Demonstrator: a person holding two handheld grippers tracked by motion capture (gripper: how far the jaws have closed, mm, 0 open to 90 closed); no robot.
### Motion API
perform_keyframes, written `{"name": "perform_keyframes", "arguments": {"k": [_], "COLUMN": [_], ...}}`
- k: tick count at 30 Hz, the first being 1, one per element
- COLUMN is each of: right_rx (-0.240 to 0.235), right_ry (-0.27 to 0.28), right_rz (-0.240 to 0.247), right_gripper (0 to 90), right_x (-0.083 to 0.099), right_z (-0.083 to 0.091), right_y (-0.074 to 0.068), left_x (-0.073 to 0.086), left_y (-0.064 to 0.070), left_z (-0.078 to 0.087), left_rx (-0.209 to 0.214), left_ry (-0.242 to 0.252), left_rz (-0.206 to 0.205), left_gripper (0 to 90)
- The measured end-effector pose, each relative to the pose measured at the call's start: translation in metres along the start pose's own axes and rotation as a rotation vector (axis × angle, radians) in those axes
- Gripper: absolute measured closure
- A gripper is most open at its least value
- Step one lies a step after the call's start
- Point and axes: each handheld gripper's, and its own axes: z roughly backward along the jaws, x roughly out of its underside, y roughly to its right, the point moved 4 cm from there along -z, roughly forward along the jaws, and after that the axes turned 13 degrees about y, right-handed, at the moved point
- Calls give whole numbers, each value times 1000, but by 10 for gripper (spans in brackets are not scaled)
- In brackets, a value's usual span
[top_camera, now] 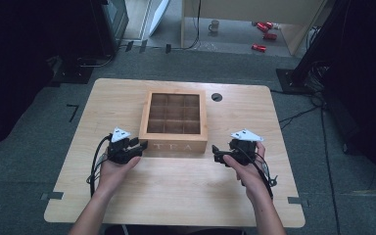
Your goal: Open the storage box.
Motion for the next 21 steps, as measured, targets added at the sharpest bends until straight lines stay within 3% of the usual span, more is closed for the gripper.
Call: {"name": "perform_keyframes", "arguments": {"k": [2, 4, 10, 21], "right_rx": [-3, -15, -48, -84], "right_ry": [-1, -4, -2, 4], "right_rz": [3, -1, 17, -12], "right_gripper": [71, 71, 71, 71], "right_x": [-1, -3, -8, -8], "right_z": [-2, -8, -18, -28], "right_y": [-2, -11, -27, -35], "left_x": [0, 0, 0, -2], "left_y": [-1, -4, -4, -1], "left_z": [-1, -1, 0, 1], "left_rx": [-8, 16, 9, -9], "left_ry": [-6, -13, -15, -5], "left_rz": [-7, 16, 7, -3], "left_gripper": [585, 603, 631, 629]}}
